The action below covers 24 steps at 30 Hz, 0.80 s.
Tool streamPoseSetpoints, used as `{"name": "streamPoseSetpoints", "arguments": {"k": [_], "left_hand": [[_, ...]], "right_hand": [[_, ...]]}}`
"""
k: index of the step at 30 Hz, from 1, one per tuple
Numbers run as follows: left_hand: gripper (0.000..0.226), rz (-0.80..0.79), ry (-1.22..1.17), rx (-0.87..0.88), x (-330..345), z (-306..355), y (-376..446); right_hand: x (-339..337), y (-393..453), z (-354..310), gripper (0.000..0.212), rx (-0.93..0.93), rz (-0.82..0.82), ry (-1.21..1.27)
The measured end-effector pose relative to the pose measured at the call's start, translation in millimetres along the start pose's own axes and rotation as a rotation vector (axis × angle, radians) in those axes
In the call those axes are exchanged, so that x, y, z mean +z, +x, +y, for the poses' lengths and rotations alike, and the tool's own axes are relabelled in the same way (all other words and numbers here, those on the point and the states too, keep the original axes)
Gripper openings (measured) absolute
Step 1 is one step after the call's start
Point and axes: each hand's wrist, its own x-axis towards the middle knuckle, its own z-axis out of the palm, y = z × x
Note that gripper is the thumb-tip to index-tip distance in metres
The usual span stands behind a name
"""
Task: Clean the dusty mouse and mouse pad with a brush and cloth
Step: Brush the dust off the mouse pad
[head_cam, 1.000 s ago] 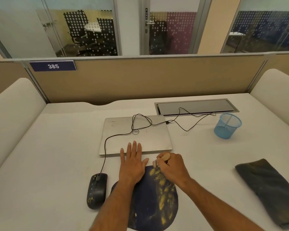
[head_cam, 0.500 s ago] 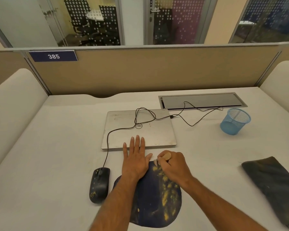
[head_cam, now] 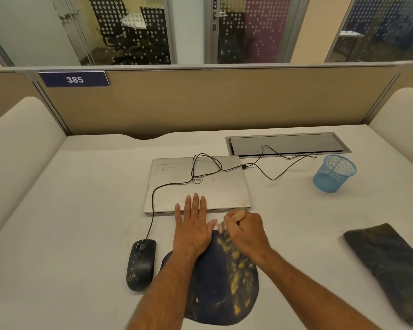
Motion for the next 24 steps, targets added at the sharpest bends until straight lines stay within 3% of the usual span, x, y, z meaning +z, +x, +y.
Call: {"name": "streamPoseSetpoints", "arguments": {"k": [3,5,8,13,16,18,24], "left_hand": [[0.072,-0.003,0.001,0.000,-1,1,0],[0.072,-0.002,-0.007,-0.002,-2,1,0],[0.072,-0.001,-0.008,-0.001,-2,1,0],[0.072,-0.002,-0.004,-0.004,-2,1,-1],[0.072,0.001,0.000,-0.002,-2,1,0],[0.072,0.001,0.000,-0.002,-1,1,0],[0.072,-0.001,0.002,-0.007,-1,1,-1]], "right_hand": [[3,1,1,0.043,0.004,-0.064,-0.091],[3,2,3,0.050,-0.004,-0.021,-0.078],[5,2,3,0.038,-0.032,0.056,-0.031],[10,-1,8,0.038,-0.023,-0.063,-0.091],[9,-1,11,0.046,-0.034,0.044,-0.011],[9,-1,10,0.040,-0.045,0.093,0.022],[13,-1,11,0.042,-0.025,-0.063,-0.095]]}}
